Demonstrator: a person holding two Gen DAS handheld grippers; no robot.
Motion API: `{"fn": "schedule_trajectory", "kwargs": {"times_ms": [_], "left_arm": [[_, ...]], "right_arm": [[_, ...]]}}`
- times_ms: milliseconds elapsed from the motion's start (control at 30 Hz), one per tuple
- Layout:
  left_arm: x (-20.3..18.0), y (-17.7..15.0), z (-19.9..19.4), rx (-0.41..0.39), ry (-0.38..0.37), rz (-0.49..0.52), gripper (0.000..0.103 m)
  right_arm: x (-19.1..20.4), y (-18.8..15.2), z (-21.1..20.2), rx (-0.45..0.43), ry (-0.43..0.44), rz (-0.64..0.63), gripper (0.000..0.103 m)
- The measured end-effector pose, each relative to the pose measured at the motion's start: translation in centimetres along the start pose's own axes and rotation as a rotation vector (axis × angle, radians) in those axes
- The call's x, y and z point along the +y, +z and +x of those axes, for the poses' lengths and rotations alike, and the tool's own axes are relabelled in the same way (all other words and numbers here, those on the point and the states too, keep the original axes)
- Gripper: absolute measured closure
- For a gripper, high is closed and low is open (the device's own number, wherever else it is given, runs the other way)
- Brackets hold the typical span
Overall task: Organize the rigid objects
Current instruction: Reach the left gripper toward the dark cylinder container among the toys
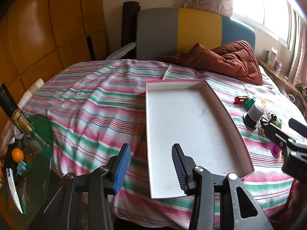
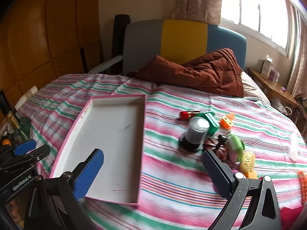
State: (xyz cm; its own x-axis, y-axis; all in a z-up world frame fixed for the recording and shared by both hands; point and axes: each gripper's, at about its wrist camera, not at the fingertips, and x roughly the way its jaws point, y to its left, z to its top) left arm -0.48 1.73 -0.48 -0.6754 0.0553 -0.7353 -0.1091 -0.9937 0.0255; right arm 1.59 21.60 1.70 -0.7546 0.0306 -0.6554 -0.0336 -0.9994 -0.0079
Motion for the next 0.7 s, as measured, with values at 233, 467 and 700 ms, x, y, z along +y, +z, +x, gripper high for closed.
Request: {"fn": "schedule_trajectory", "kwargs": {"times_ms": [233,467,700], "left_arm": [[-1.5,0.3,0.2,0.003,-0.061,0.040,0.058],[-3.0,0.2,0.7,0.024,-0.109,0.081,0.058],[-3.8,0.6,0.8,0.077,-0.281,0.068,0.058]], "right_arm": [[-4.7,0.9,-0.2,-0.005,-0.049,0.074,0.000],[-11.0,1.5,-0.7,-0.016,-0.140,0.177,0.000],[-19.1,0.8,-1.0,-0.040,-0.149,0.383,0.000]]}}
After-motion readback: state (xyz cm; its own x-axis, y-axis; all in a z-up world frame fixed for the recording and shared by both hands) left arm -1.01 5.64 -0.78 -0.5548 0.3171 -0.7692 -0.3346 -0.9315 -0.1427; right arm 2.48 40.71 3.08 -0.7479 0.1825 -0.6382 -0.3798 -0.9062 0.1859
